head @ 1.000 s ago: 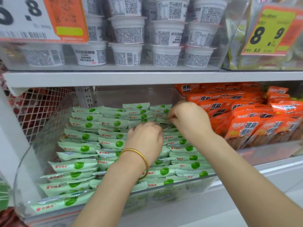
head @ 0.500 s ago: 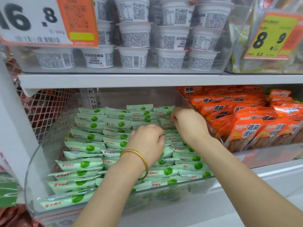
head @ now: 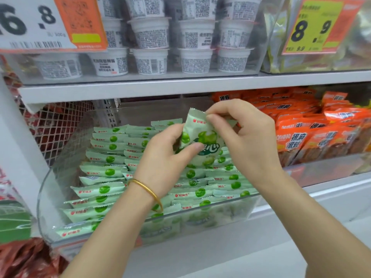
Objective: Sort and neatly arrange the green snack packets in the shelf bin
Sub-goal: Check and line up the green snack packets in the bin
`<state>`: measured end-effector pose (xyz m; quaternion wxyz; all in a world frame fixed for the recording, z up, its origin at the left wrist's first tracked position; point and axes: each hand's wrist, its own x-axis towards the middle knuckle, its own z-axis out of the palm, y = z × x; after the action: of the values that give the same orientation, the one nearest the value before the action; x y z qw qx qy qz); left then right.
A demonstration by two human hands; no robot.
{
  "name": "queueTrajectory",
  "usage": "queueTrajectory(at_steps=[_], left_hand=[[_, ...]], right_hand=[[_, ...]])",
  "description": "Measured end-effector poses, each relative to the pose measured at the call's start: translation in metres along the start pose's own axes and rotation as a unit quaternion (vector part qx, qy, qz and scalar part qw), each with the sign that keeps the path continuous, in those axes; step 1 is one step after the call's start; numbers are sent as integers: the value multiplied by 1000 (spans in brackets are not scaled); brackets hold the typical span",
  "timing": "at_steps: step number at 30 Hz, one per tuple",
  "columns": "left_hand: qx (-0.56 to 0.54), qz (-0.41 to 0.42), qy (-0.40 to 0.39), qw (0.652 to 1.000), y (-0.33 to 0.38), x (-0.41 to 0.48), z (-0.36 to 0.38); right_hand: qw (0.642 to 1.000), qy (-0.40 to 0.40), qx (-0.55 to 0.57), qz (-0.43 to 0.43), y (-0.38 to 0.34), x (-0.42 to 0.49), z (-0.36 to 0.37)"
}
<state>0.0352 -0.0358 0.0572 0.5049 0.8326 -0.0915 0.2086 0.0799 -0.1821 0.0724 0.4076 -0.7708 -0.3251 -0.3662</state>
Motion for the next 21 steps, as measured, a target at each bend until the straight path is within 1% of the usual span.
queueTrajectory(at_steps=[3, 5, 7, 9, 10, 14, 16, 21], left_hand=[[-113, -57, 27, 992, 2, -7, -4], [-146, -81, 35, 985, 2, -10, -6], [-175, -92, 36, 980, 2, -13, -8], [-195, -87, 22, 977, 2, -14, -9], [-200, -83, 7, 976, 2, -15, -10], [-221, -82, -76, 969, -1, -16, -10], [-219, -77, -104, 967, -2, -15, -9], [-243, -68, -123, 960, -3, -13, -5]], right_hand=[[993, -8, 98, 58, 3, -3, -4], [970, -47, 199, 131, 2, -8, -7], [943, -96, 264, 176, -2, -12, -7], [932, -122, 284, 191, -4, -14, -5], [927, -120, 291, 202, -4, -14, -4], [904, -77, 325, 266, 3, -15, -3], [893, -61, 341, 287, 6, -16, -4], [885, -41, 350, 304, 9, -16, -5]])
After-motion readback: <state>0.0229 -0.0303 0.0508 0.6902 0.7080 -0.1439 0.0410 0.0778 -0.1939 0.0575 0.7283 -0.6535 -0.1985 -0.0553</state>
